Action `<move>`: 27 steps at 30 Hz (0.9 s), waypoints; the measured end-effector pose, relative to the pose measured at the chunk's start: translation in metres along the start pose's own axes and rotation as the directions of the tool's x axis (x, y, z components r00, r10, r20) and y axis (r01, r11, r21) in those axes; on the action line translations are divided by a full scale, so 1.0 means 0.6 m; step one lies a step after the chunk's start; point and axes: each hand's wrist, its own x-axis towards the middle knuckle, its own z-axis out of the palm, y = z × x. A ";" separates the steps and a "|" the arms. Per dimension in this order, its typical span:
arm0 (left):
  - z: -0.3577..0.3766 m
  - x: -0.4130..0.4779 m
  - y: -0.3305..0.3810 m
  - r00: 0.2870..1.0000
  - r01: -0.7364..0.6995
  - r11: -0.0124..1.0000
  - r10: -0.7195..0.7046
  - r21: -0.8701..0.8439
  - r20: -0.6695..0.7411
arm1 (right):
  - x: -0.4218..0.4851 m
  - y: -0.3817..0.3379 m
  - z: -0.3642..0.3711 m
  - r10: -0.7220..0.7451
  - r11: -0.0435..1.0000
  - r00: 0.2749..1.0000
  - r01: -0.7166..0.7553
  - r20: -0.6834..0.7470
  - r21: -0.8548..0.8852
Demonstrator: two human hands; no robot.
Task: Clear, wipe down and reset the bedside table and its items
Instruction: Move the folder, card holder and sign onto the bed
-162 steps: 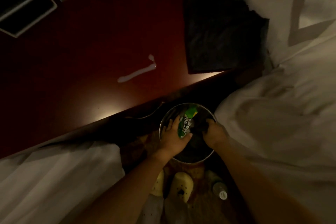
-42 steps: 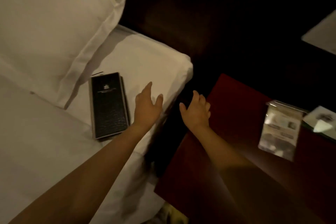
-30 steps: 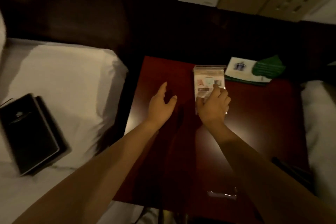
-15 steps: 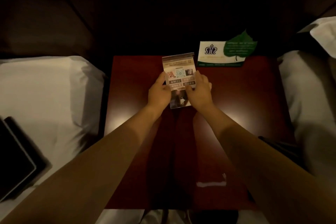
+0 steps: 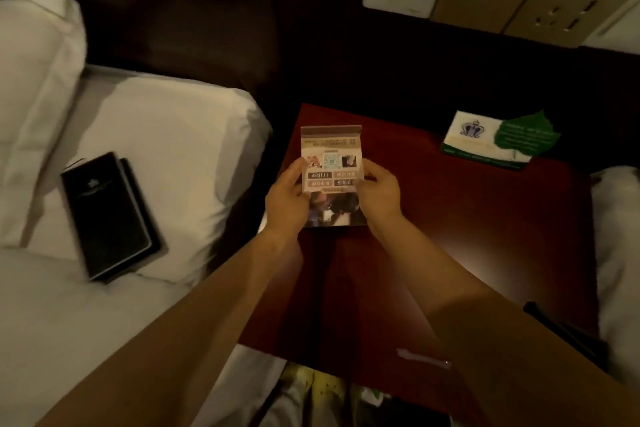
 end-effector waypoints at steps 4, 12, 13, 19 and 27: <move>-0.098 -0.036 -0.003 0.984 0.055 0.998 -0.057 -0.020 -0.170 | -0.045 -0.050 0.076 0.014 0.998 0.995 -0.020 0.095 0.066; -0.306 -0.126 -0.012 0.848 0.054 0.990 -0.115 -0.131 -0.518 | -0.167 -0.097 0.301 -0.113 0.976 0.909 0.177 0.402 -0.125; -0.332 -0.140 -0.017 0.824 0.058 0.990 -0.121 -0.130 -0.553 | -0.186 -0.098 0.331 -0.111 0.968 0.890 0.197 0.443 -0.153; -0.480 -0.226 -0.077 0.642 0.148 0.959 -0.280 -0.242 -0.714 | -0.306 -0.084 0.484 -0.104 0.883 0.708 0.389 0.698 -0.263; -0.612 -0.310 -0.172 0.555 0.199 0.948 -0.319 -0.250 -0.768 | -0.412 -0.028 0.610 0.010 0.787 0.509 0.527 0.861 -0.320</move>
